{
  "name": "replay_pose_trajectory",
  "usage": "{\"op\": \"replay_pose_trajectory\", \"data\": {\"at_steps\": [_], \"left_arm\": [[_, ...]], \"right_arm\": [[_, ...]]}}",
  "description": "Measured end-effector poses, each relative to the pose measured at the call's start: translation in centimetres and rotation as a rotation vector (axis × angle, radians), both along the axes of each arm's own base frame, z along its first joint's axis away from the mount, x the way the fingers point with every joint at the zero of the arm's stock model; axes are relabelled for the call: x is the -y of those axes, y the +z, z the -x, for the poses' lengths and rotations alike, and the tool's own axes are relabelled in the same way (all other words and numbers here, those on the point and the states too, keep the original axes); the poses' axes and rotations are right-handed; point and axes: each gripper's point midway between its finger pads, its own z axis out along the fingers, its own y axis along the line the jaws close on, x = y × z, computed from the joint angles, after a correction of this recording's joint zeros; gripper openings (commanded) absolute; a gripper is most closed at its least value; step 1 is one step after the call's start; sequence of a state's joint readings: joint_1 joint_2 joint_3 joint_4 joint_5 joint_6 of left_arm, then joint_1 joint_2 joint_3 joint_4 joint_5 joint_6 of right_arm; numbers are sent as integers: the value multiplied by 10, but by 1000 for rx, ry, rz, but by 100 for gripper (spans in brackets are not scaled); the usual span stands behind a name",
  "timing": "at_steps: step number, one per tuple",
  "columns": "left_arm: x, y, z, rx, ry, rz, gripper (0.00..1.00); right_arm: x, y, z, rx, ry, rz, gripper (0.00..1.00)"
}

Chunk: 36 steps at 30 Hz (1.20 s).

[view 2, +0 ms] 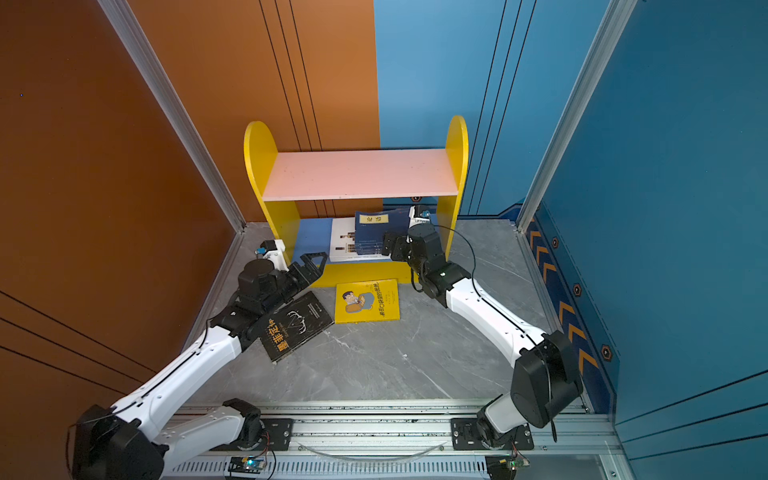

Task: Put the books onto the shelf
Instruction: 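Open both grippers and draw them back from the shelf toward the table, then lower both grippers onto the yellow cartoon book's edges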

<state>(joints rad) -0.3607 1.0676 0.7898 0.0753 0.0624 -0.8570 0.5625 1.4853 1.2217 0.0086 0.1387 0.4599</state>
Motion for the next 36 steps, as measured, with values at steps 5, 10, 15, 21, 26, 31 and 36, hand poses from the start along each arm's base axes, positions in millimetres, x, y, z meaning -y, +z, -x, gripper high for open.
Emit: {"op": "replay_pose_trajectory", "data": {"at_steps": [5,10,15,21,26,31,36], "left_arm": [[-6,-26,10,-64,-2,-66,98],[-5,-65,15,-152,-24,-110,98],[-2,-99,15,-239,-46,-147,98],[-4,-117,15,-278,-45,-176,99],[-5,-144,18,-341,-45,-201,99],[2,-168,14,-387,-73,-204,96],[12,-190,9,-426,-110,-206,95]], "right_arm": [[-8,-24,24,-38,18,19,98],[-2,-63,37,-119,-13,6,98],[3,-107,49,-222,-50,-24,98],[-1,-155,46,-327,-92,-46,97],[-5,-193,38,-416,-124,-36,96],[-3,-214,31,-468,-144,-60,96],[-1,-234,27,-520,-157,-71,95]]}}
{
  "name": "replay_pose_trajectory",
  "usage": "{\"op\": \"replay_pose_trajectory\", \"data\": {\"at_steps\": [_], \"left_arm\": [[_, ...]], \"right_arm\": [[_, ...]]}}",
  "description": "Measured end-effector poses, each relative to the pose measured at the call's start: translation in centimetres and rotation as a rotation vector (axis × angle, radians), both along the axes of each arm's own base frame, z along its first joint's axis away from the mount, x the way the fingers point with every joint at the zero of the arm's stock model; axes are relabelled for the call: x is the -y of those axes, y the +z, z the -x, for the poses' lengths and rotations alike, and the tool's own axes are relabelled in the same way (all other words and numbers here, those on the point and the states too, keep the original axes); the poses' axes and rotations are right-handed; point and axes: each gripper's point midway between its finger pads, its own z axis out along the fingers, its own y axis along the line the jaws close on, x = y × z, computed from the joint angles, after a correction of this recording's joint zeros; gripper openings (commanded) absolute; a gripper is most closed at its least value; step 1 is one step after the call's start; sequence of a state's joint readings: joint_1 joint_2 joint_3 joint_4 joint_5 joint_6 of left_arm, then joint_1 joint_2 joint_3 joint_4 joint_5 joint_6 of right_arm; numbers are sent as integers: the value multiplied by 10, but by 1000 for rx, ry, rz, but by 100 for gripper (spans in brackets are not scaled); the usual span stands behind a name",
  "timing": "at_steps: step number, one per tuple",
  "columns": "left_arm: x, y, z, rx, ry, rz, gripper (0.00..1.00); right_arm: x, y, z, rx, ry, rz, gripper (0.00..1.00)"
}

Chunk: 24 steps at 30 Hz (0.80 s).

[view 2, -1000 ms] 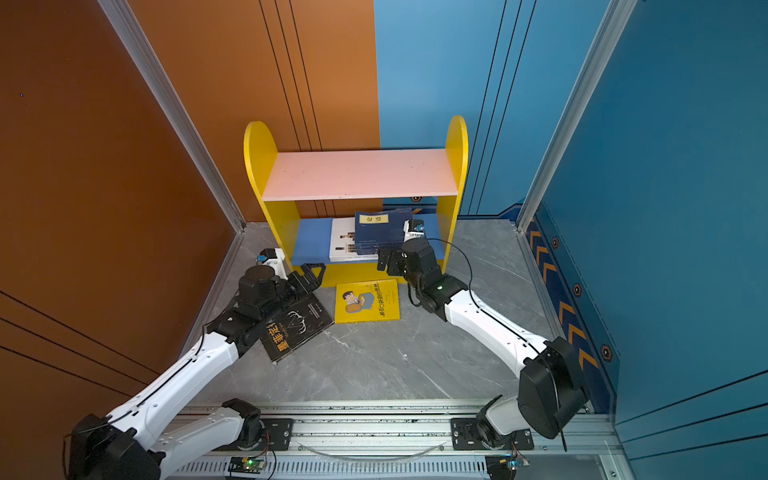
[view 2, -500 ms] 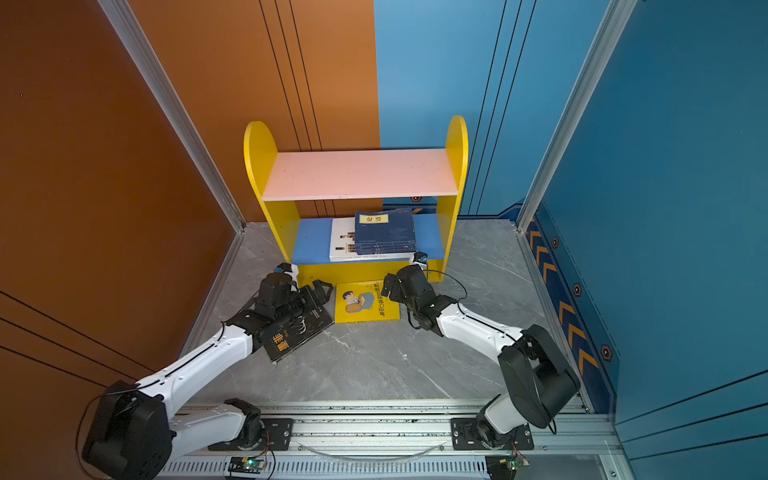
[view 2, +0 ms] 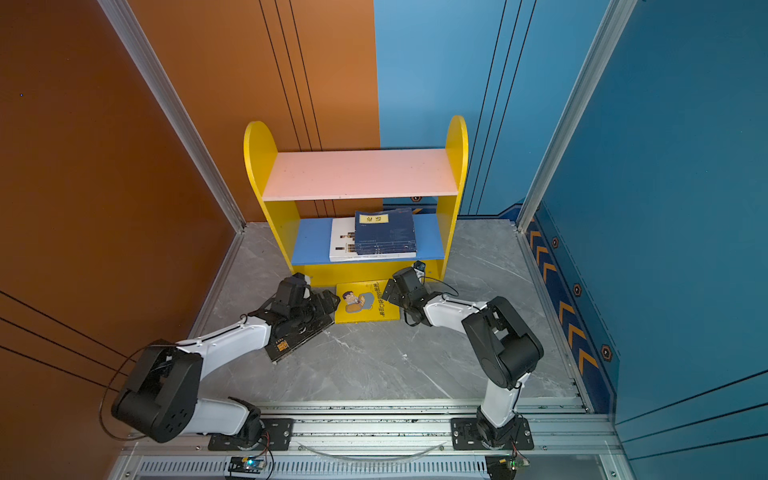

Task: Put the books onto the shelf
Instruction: 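Lower both grippers onto the yellow cartoon book's edges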

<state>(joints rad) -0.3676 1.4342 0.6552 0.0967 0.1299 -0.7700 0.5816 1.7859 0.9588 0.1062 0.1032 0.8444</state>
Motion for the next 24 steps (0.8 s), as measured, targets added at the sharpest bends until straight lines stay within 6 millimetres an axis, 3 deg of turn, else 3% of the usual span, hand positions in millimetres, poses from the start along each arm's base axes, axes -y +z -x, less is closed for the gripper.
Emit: {"op": "replay_pose_trajectory", "data": {"at_steps": [5,14,18,24], "left_arm": [[12,-7,-11,-5,-25,-5,93],[41,-28,-27,-34,-77,-22,90],[53,-28,-36,-22,-91,-13,88],[67,-27,-36,-8,-105,0,87]], "right_arm": [[-5,-13,0,-38,13,-12,94],[-19,-12,0,-51,51,-73,92],[-28,-10,3,-67,77,-119,90],[-15,-9,5,-77,36,-182,87]]}}
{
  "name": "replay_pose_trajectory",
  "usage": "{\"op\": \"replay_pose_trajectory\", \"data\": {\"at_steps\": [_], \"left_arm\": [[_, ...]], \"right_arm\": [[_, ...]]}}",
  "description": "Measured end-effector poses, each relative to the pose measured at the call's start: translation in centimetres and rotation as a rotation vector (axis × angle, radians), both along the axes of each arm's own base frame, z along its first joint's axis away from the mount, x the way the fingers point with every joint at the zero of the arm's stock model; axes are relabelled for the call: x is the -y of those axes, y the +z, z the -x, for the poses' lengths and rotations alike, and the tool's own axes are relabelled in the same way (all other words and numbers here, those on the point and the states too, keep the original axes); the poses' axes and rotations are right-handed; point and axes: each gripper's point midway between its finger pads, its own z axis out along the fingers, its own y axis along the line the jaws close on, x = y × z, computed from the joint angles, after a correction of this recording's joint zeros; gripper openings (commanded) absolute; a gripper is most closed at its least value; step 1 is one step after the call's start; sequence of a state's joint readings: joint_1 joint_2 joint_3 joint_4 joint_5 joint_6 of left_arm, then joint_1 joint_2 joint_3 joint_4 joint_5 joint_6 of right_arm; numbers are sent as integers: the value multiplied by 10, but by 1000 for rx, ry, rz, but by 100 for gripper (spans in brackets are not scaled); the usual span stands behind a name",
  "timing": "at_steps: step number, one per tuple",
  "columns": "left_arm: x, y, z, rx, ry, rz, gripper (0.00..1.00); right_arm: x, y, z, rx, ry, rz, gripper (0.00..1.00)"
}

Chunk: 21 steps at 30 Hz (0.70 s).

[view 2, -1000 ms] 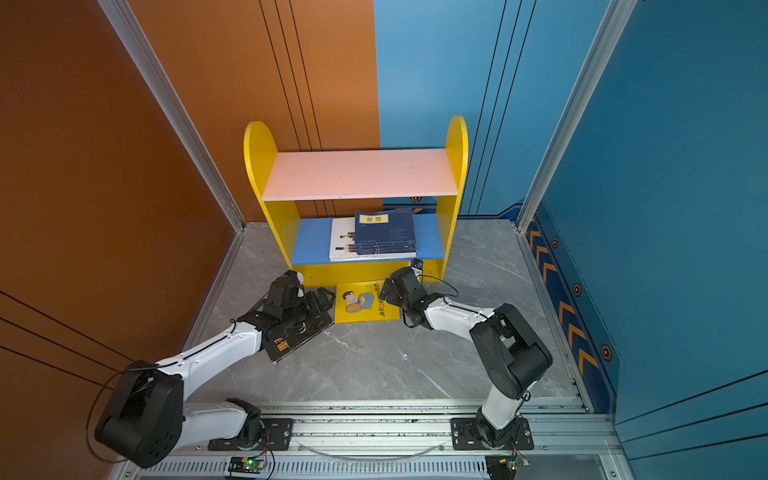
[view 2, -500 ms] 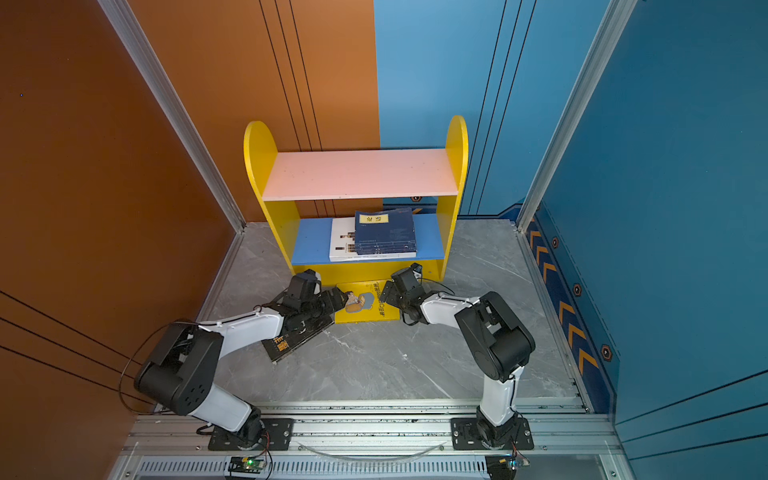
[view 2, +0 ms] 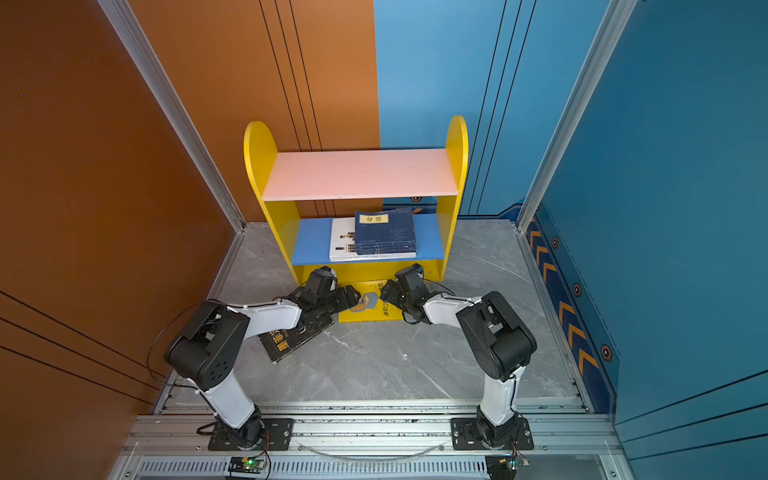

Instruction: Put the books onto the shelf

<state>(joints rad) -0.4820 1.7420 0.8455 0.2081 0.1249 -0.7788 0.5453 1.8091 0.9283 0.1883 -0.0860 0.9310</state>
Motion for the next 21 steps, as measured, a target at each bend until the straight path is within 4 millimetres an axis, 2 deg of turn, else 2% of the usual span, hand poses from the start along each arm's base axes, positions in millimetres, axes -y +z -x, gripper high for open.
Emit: {"op": "replay_pose_trajectory", "data": {"at_steps": [3,7,12,17,19,21], "left_arm": [[14,1,5,3,-36,10,88],[28,2,9,2,-73,25,87],[37,3,6,7,-89,46,87],[45,7,8,12,-117,70,87],[50,9,9,17,-128,83,88],[50,12,10,23,-128,87,88]], "right_arm": [[15,2,10,-17,-28,-25,86],[27,16,28,-18,-40,-34,86],[25,34,71,-7,5,-27,87],[22,20,122,-63,43,-8,88],[25,19,134,-70,42,22,90],[28,27,137,-43,35,40,91]]}}
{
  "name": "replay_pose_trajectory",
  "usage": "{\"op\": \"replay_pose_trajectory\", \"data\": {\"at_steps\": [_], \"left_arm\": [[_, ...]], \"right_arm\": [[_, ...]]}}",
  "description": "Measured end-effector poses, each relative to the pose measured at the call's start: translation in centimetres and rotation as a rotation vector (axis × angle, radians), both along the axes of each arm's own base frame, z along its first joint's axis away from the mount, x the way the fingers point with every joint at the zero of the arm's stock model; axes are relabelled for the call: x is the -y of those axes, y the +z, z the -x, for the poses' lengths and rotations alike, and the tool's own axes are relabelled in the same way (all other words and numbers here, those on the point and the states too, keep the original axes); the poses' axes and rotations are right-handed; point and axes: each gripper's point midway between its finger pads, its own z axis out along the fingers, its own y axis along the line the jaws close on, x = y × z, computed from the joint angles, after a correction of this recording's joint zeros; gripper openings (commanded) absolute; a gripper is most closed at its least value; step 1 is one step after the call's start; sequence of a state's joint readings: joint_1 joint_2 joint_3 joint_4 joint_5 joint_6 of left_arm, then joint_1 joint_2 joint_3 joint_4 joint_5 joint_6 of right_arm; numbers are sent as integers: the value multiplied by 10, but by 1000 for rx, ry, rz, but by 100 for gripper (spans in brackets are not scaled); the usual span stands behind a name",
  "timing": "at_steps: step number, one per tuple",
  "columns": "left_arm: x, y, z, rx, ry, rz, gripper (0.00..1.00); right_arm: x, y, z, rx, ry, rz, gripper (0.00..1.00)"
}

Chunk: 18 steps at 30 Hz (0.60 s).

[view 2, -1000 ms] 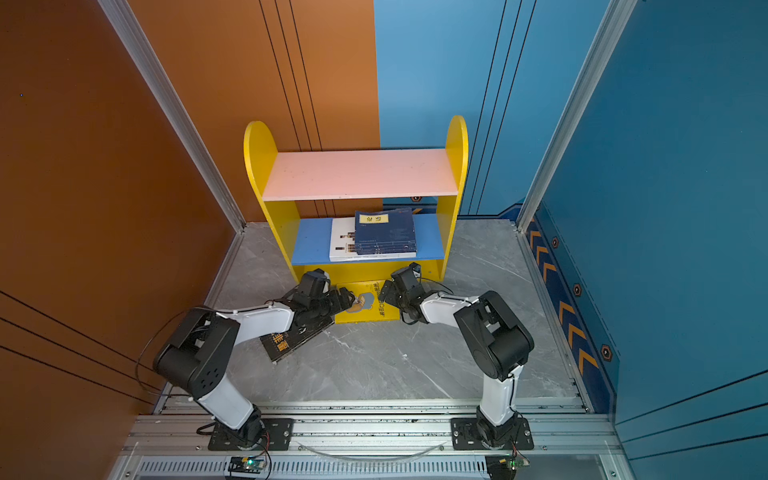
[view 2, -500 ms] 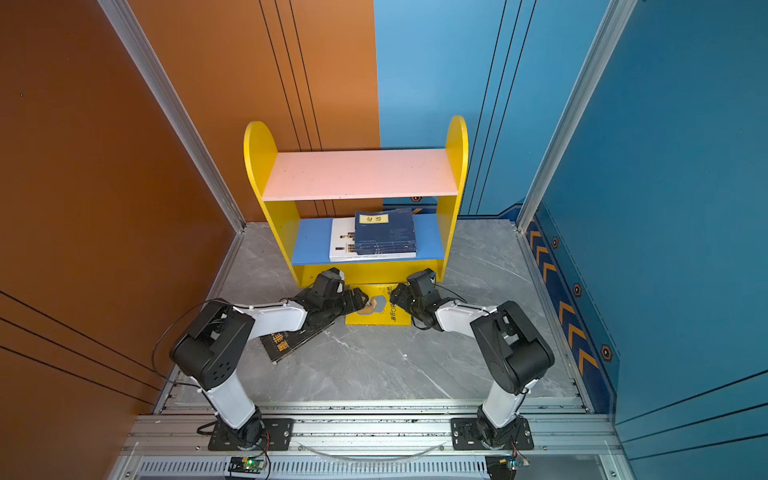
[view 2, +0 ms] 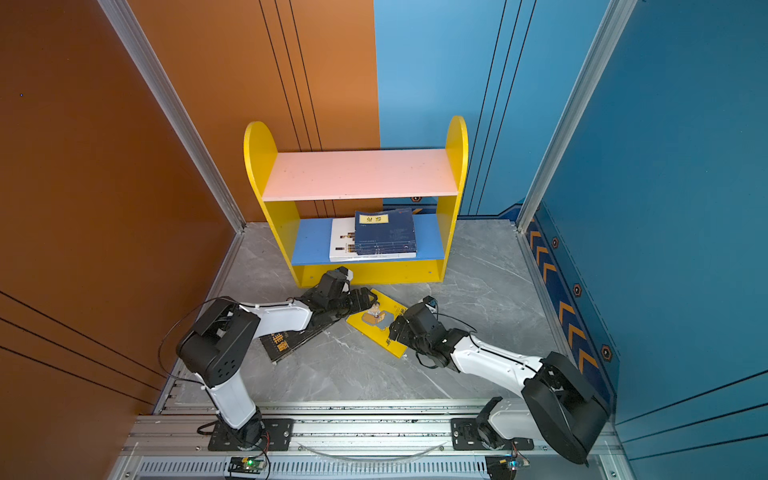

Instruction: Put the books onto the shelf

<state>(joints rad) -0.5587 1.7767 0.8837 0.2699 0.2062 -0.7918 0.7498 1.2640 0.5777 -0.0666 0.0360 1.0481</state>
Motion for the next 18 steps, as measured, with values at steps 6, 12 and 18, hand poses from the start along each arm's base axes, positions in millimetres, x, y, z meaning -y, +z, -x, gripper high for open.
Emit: {"op": "replay_pose_trajectory", "data": {"at_steps": [6,12,18], "left_arm": [[-12,31,9,65,38,4,89],[-29,60,24,114,94,45,89],[-31,68,40,66,129,92,90]], "right_arm": [[31,41,-16,132,-86,75,93],[49,58,-42,190,-111,146,95],[52,46,-58,175,-70,212,96]]}}
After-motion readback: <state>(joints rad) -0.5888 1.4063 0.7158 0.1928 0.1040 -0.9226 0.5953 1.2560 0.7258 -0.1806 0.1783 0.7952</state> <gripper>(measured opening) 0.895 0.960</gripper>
